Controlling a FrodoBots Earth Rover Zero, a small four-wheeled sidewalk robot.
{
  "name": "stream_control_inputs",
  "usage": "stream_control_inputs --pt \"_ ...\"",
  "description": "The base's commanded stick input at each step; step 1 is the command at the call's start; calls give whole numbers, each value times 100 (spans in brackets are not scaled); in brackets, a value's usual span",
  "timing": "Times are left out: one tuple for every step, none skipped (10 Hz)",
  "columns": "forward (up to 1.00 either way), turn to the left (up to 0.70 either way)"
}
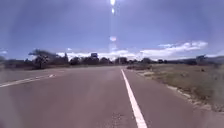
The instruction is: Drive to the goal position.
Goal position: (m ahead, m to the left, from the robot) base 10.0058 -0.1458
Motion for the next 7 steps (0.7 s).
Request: stream_control_inputs --pt "70 0" --pt "70 0" --pt "70 0" --pt "70 0" --pt "70 0" --pt "70 0" --pt "70 0"
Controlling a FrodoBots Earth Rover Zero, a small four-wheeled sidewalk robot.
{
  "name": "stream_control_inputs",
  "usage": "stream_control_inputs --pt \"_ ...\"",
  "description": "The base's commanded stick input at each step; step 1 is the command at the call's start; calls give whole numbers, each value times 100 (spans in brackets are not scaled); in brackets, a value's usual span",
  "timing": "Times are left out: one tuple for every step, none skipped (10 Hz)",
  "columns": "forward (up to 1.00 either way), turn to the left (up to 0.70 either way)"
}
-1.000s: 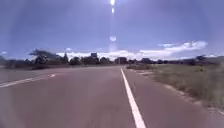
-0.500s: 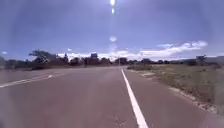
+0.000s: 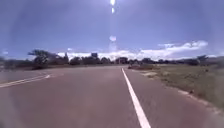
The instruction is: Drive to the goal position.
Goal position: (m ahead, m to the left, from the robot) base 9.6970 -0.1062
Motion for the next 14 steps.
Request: stream_control_inputs --pt "70 0" --pt "70 0" --pt "70 0" --pt "70 0" --pt "70 0" --pt "70 0" --pt "70 0" --pt "70 0" --pt "70 0" --pt "70 0" --pt "70 0" --pt "70 0" --pt "70 0" --pt "70 0"
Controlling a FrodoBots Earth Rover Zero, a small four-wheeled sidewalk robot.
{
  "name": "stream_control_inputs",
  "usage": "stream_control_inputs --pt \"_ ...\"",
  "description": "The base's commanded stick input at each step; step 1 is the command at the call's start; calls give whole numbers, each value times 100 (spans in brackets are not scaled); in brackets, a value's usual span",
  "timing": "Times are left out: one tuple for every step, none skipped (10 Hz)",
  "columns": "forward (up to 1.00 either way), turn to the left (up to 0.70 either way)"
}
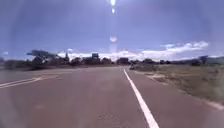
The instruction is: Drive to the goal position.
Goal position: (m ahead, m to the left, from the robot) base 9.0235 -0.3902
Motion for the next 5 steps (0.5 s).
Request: stream_control_inputs --pt "70 0" --pt "70 0" --pt "70 0" --pt "70 0" --pt "70 0"
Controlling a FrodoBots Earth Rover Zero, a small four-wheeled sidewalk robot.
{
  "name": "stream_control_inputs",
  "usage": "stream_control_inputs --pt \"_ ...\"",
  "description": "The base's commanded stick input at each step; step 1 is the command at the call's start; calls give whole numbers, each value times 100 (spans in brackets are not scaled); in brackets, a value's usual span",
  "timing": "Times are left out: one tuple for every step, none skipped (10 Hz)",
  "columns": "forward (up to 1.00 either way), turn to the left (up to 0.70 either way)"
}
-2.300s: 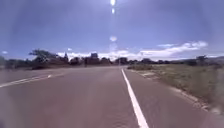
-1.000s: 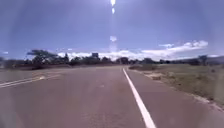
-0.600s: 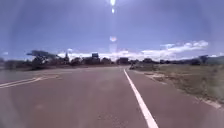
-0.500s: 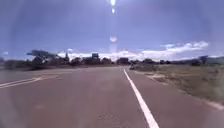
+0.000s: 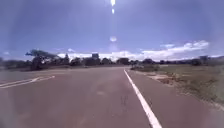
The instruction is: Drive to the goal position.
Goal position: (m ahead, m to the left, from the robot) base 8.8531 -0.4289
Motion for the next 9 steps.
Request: stream_control_inputs --pt "70 0" --pt "70 0" --pt "70 0" --pt "70 0" --pt "69 0" --pt "69 0" --pt "69 0" --pt "69 0" --pt "70 0"
